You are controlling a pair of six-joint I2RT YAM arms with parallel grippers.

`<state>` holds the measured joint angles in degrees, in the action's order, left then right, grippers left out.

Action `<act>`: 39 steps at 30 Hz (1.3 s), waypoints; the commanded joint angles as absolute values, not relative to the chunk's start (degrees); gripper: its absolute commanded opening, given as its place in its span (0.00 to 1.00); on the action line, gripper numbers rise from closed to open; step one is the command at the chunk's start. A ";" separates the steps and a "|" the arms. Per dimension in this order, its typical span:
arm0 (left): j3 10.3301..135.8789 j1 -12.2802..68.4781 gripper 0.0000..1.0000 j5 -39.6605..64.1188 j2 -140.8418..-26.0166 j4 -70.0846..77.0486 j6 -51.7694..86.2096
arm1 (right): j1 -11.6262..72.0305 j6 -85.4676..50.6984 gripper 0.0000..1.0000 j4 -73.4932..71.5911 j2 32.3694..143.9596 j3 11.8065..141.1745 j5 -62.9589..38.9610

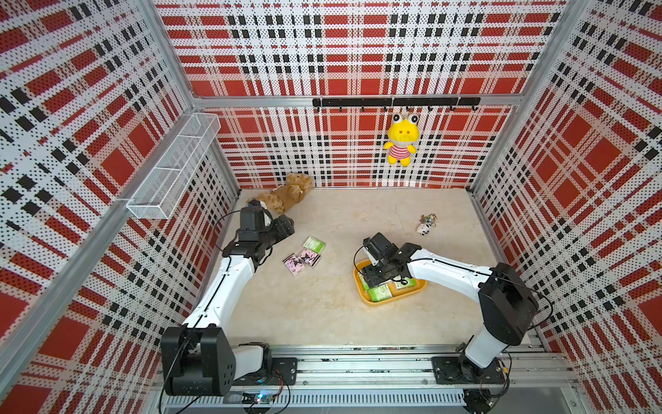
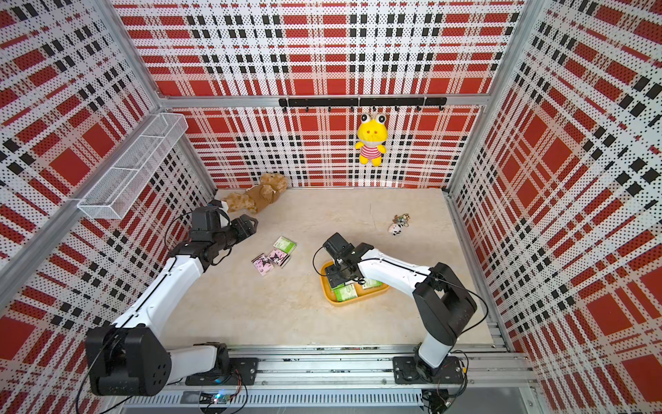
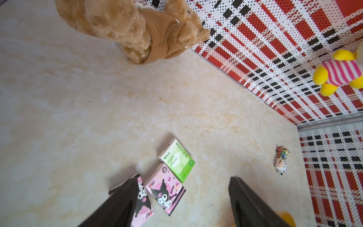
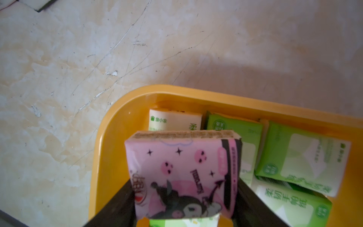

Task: Put the pocket tissues into the storage box
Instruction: Place the pocket tissues in the storage box.

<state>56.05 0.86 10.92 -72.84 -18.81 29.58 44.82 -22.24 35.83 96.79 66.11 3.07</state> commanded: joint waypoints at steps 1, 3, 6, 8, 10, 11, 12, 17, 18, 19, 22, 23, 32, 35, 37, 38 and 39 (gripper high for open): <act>55.08 0.25 0.79 10.27 -72.95 -17.41 28.39 | 44.56 -22.87 0.75 32.76 97.92 67.62 2.31; 54.92 0.04 0.79 10.46 -72.99 -17.28 28.30 | 44.54 -22.51 0.75 32.89 99.46 69.01 2.22; 54.92 -0.08 0.79 10.90 -73.21 -17.30 28.04 | 44.56 -22.06 0.75 34.29 102.51 72.04 1.47; 54.96 -0.39 0.79 10.95 -73.21 -17.26 27.86 | 44.56 -21.96 0.76 34.45 103.52 72.94 0.63; 54.85 -0.75 0.79 10.99 -73.29 -17.31 27.73 | 44.56 -21.37 0.78 34.37 103.95 73.04 0.10; 54.74 -0.94 0.79 10.99 -73.37 -17.27 27.63 | 44.56 -21.04 0.79 34.66 104.19 73.12 0.16; 54.60 -1.04 0.79 11.07 -73.43 -17.31 27.64 | 44.56 -20.77 0.79 34.95 104.44 73.12 0.15; 53.54 -1.46 0.79 11.32 -73.65 -16.63 27.61 | 44.56 -20.26 0.83 35.69 105.29 73.65 -0.25; 53.49 -1.47 0.79 11.42 -73.68 -16.40 27.69 | 44.56 -20.37 0.84 35.61 105.45 73.81 -0.45; 53.52 -1.48 0.79 11.56 -73.82 -16.37 27.69 | 44.56 -20.45 0.84 35.60 105.55 73.99 -0.58; 53.59 -1.49 0.79 11.78 -74.00 -16.17 27.82 | 44.56 -20.48 0.86 35.43 105.56 74.27 -1.05; 53.59 -1.46 0.79 11.91 -74.07 -16.17 27.82 | 44.56 -20.48 0.87 35.42 105.55 74.31 -1.05; 53.91 -1.89 0.79 12.21 -73.92 -15.98 27.95 | 44.56 -19.20 0.91 39.13 103.39 77.17 0.31; 53.92 -2.14 0.79 12.41 -73.50 -16.00 27.95 | 44.56 -18.22 0.92 41.32 102.55 78.28 2.49; 54.05 -2.42 0.79 12.55 -73.39 -15.97 28.11 | 44.56 -17.87 0.93 41.89 101.34 78.06 4.32; 54.05 -2.61 0.79 12.82 -73.34 -15.98 28.29 | 44.56 -17.56 0.93 42.13 100.72 78.05 5.07; 54.14 -2.72 0.79 13.00 -73.24 -16.00 28.39 | 44.49 -17.12 0.93 42.47 99.95 78.13 5.96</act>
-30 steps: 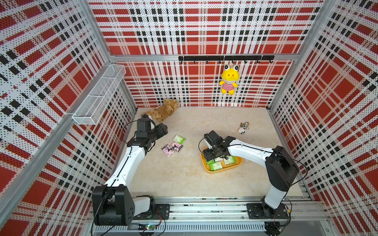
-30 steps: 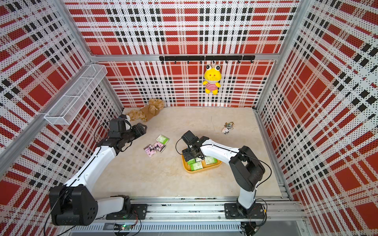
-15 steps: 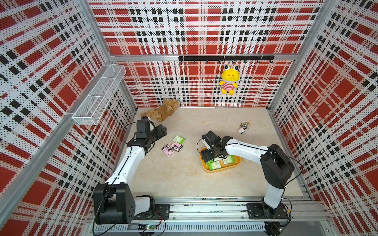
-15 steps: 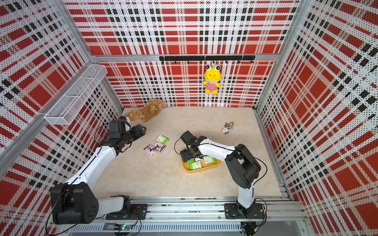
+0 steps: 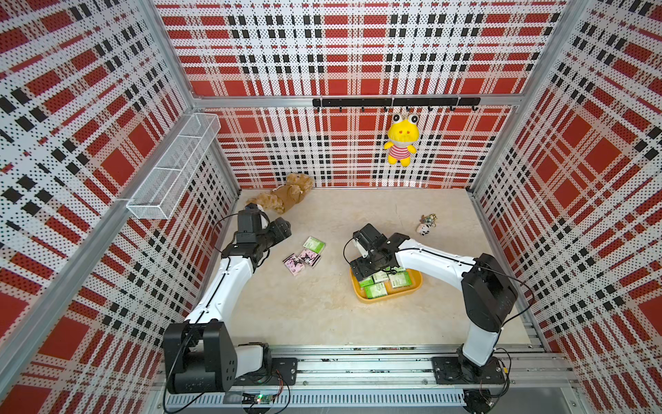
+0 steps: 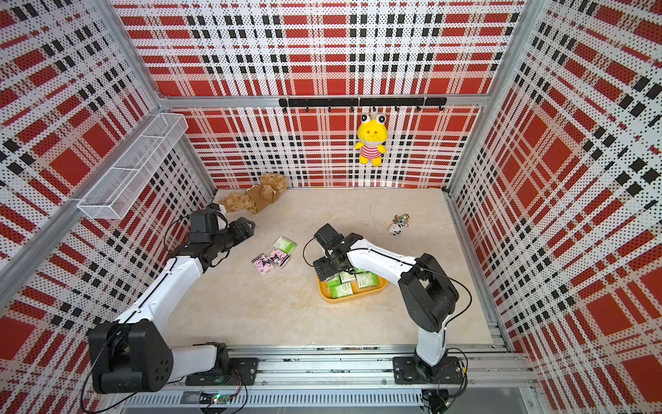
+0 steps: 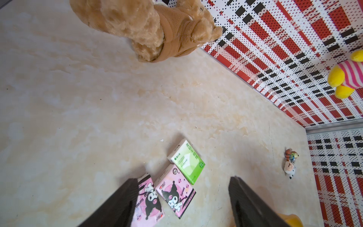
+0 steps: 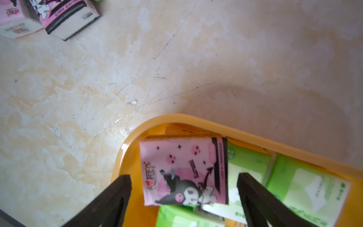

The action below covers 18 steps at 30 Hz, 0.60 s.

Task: Put the pocket tissues into the storage box
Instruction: Place the pocket tissues in the storage box.

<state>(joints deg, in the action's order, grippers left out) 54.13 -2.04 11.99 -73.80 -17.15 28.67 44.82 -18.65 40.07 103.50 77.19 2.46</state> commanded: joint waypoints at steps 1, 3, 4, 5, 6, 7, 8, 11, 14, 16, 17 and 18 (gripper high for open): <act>54.14 -2.79 0.79 13.12 -73.06 -15.93 28.56 | 44.56 -16.76 0.93 42.79 99.28 78.30 6.77; 54.31 -2.84 0.79 13.17 -72.62 -16.00 28.91 | 44.55 -15.64 0.93 43.37 97.83 79.28 8.94; 54.27 -2.98 0.79 13.25 -72.43 -15.97 29.17 | 44.56 -15.20 0.93 43.42 97.36 79.69 10.26; 54.23 -3.07 0.79 13.36 -72.29 -16.00 29.49 | 44.56 -14.63 0.94 42.89 96.70 80.05 12.07; 54.08 -3.07 0.79 13.60 -72.18 -16.00 30.03 | 44.56 -14.06 0.95 41.75 96.17 80.07 14.23; 53.92 -3.07 0.80 13.83 -72.11 -15.96 30.35 | 44.56 -13.68 0.95 40.62 95.83 80.17 15.33; 53.73 -3.07 0.80 14.13 -71.92 -16.04 30.73 | 44.56 -13.31 0.96 39.24 95.63 80.39 16.05; 52.71 -3.40 0.80 13.68 -70.14 -16.08 31.39 | 44.56 -12.74 0.96 36.54 97.00 82.87 14.95; 52.04 -4.32 0.80 13.53 -68.55 -16.02 31.55 | 44.65 -13.43 0.95 36.05 100.55 87.70 12.41; 51.85 -4.88 0.80 13.69 -68.13 -16.08 32.02 | 45.10 -13.61 0.95 34.72 102.74 90.21 10.09; 51.84 -5.07 0.80 13.80 -68.04 -16.02 32.24 | 45.55 -13.71 0.95 34.39 104.13 91.72 9.28; 51.96 -5.01 0.80 13.88 -68.03 -16.03 32.49 | 46.23 -13.78 0.94 34.39 105.63 93.52 8.76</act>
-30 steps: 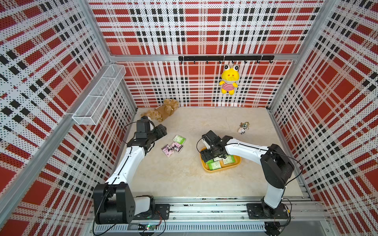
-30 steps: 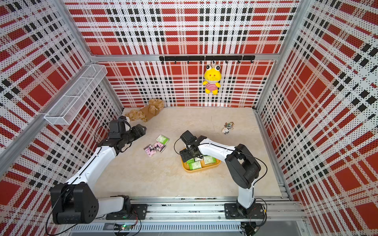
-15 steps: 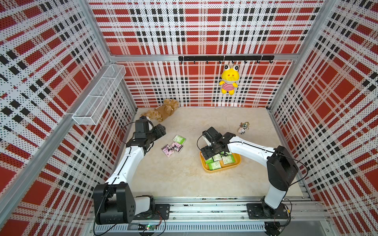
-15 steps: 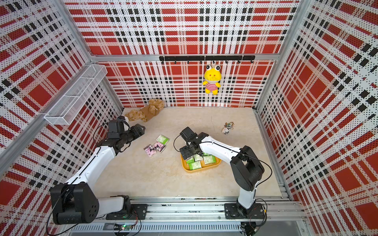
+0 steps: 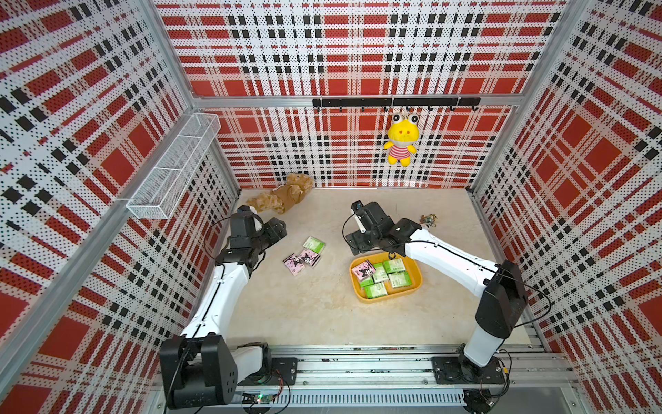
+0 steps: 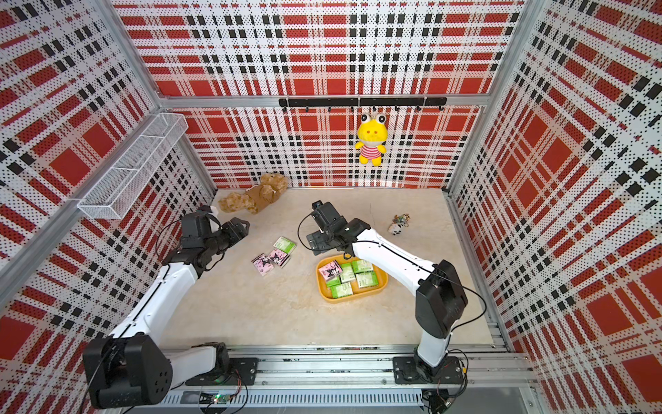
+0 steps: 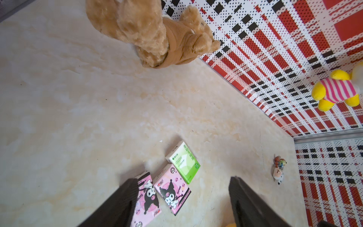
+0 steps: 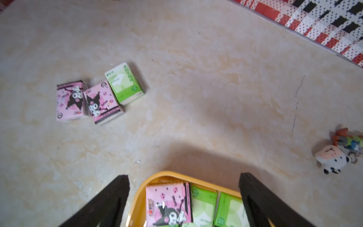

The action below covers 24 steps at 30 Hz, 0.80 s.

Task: Put the pocket tissues into the storage box
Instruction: Place the pocket tissues in the storage box, then pick up the pocket tissues from the center of the board.

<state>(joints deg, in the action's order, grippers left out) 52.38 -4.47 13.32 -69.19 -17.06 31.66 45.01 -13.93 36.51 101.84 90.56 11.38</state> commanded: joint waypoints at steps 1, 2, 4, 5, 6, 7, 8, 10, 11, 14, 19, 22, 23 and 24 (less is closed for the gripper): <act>52.11 -4.99 0.80 13.97 -68.10 -16.07 32.69 | 46.99 -13.88 0.94 34.66 106.98 95.01 8.79; 52.38 -4.98 0.80 14.05 -68.12 -16.04 32.86 | 48.00 -13.96 0.93 35.07 108.58 96.45 8.79; 53.09 -4.97 0.80 14.07 -68.22 -16.05 32.97 | 50.15 -14.39 0.94 35.16 110.96 98.23 9.31; 53.46 -5.11 0.80 14.06 -68.23 -16.07 32.93 | 51.08 -14.64 0.94 34.89 112.32 98.75 9.29; 53.73 -5.25 0.80 14.12 -68.21 -16.08 32.92 | 51.70 -14.95 0.93 34.70 113.57 99.43 8.63; 53.94 -5.38 0.80 14.15 -68.13 -16.08 32.82 | 52.25 -15.31 0.93 34.79 115.02 100.47 7.82; 54.12 -5.69 0.80 14.39 -68.16 -16.06 32.79 | 52.57 -15.67 0.93 34.80 116.52 101.53 7.29; 54.14 -6.12 0.80 14.97 -68.03 -16.08 32.71 | 52.92 -15.86 0.93 34.54 118.99 103.54 5.70; 54.14 -6.32 0.80 15.19 -68.03 -16.13 32.70 | 53.04 -15.75 0.94 34.92 120.49 105.13 4.94; 53.68 -6.59 0.80 15.29 -67.77 -16.25 32.53 | 53.11 -14.44 0.94 36.18 125.00 109.48 2.79; 53.00 -6.80 0.80 15.42 -67.89 -16.16 32.15 | 53.48 -11.12 0.94 40.08 132.17 116.41 1.53; 53.13 -7.03 0.80 15.77 -68.19 -16.26 31.82 | 53.50 -10.29 0.94 41.25 134.86 118.73 1.33; 53.22 -7.16 0.80 15.91 -68.29 -16.26 31.65 | 53.50 -10.11 0.94 41.43 135.65 119.26 1.32; 53.20 -7.28 0.80 15.99 -68.36 -16.26 31.57 | 53.52 -9.94 0.94 41.80 136.23 119.88 1.20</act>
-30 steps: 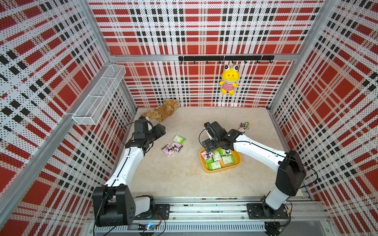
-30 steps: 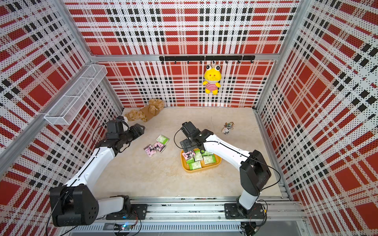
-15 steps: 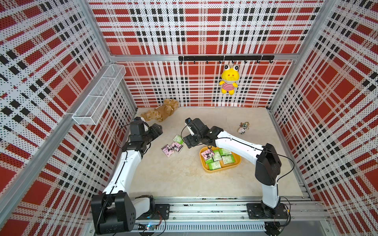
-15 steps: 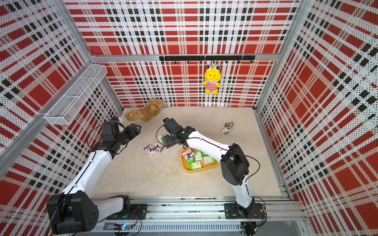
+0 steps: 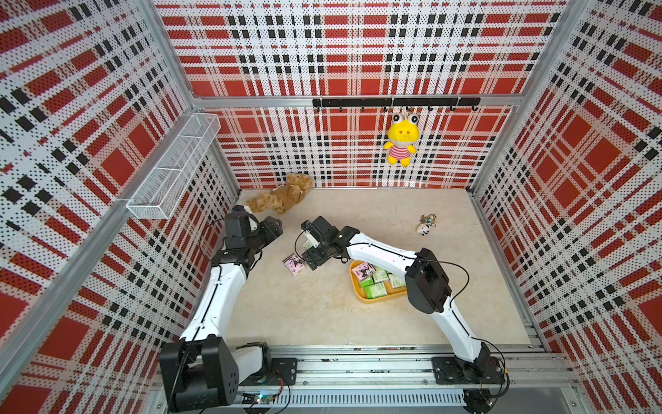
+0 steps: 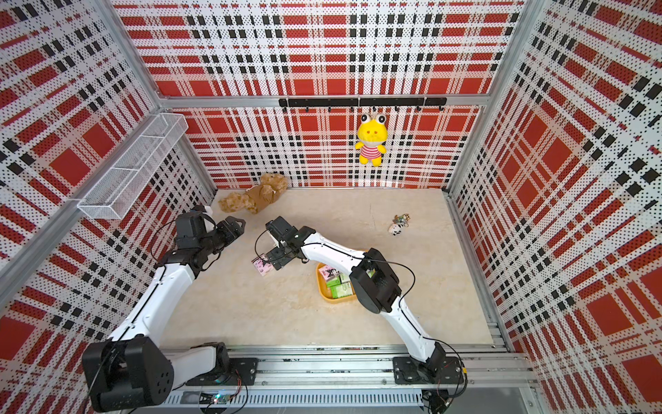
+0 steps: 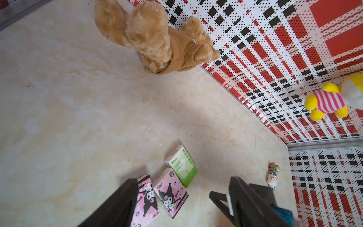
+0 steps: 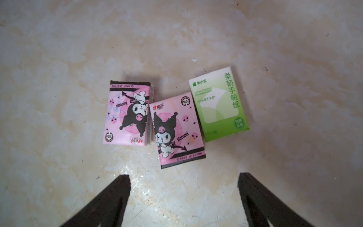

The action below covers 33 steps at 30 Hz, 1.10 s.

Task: Put the pocket tissues into the storage box
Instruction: Pick up the pocket tissues from the center of the board.

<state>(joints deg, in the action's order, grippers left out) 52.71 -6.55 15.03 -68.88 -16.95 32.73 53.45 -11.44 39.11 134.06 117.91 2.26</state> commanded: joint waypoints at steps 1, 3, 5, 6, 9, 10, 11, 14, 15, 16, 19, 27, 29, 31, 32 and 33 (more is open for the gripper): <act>53.39 -7.39 0.80 16.16 -68.43 -16.18 31.55 | 53.52 -9.76 0.94 42.13 136.93 120.51 1.00; 53.52 -7.49 0.80 16.25 -68.69 -16.23 31.46 | 53.52 -9.51 0.94 42.66 138.04 121.42 0.20; 53.60 -7.54 0.80 16.43 -68.91 -16.25 31.38 | 53.50 -9.32 0.93 43.13 139.19 122.39 -0.66; 53.59 -7.51 0.80 16.44 -68.98 -16.22 31.40 | 53.55 -9.23 0.93 43.24 139.58 122.64 -0.79; 53.59 -7.48 0.80 16.44 -69.13 -16.17 31.21 | 53.61 -9.10 0.93 43.80 140.73 123.46 -0.42; 53.52 -7.50 0.80 16.44 -69.18 -16.17 31.20 | 53.61 -8.97 0.93 44.00 141.09 123.73 -0.07; 53.50 -7.54 0.80 16.44 -69.18 -16.15 31.20 | 53.60 -8.89 0.94 44.15 141.38 124.03 0.00; 53.53 -7.61 0.80 16.44 -69.26 -16.19 31.03 | 53.61 -8.53 0.93 44.86 142.48 125.25 0.18; 53.47 -7.64 0.80 16.48 -69.26 -16.23 30.98 | 53.61 -8.36 0.94 45.04 142.79 125.69 0.17; 53.50 -7.64 0.80 16.44 -69.34 -16.18 30.94 | 53.61 -8.26 0.93 45.09 143.19 126.09 0.18; 53.61 -7.72 0.80 16.52 -69.47 -16.26 30.77 | 53.58 -8.00 0.93 45.44 144.26 127.55 0.13; 53.56 -7.87 0.80 16.52 -69.52 -16.23 30.59 | 53.56 -8.08 0.90 45.36 145.89 129.02 0.00; 53.52 -7.92 0.80 16.61 -69.54 -16.22 30.50 | 53.55 -8.09 0.88 45.26 146.06 129.11 -0.23; 53.44 -7.99 0.80 16.66 -69.55 -16.25 30.34 | 53.61 -8.27 0.86 45.01 146.14 129.28 -0.40; 53.36 -8.01 0.80 16.70 -69.52 -16.26 30.33 | 53.61 -8.31 0.85 44.96 146.09 129.36 -0.36; 53.28 -8.00 0.80 16.78 -69.46 -16.22 30.24 | 53.57 -8.43 0.85 44.79 146.08 129.37 -0.18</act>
